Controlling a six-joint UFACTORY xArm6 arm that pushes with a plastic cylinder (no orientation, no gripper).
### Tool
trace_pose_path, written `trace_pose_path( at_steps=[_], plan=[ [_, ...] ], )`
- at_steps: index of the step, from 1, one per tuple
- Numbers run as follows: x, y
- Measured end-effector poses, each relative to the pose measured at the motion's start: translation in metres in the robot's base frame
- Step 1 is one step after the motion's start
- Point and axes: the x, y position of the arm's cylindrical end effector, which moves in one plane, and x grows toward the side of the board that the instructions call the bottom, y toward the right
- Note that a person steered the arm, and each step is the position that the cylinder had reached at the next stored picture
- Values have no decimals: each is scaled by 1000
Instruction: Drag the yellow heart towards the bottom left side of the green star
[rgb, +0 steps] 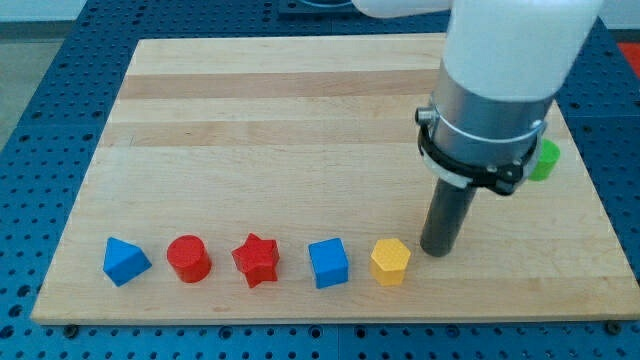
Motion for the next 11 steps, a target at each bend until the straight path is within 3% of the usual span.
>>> trace_pose_path(
  at_steps=[4,7,9,11],
  plan=[
    [-67,28],
    [-76,87],
    [-89,87],
    [-17,81]
  ],
)
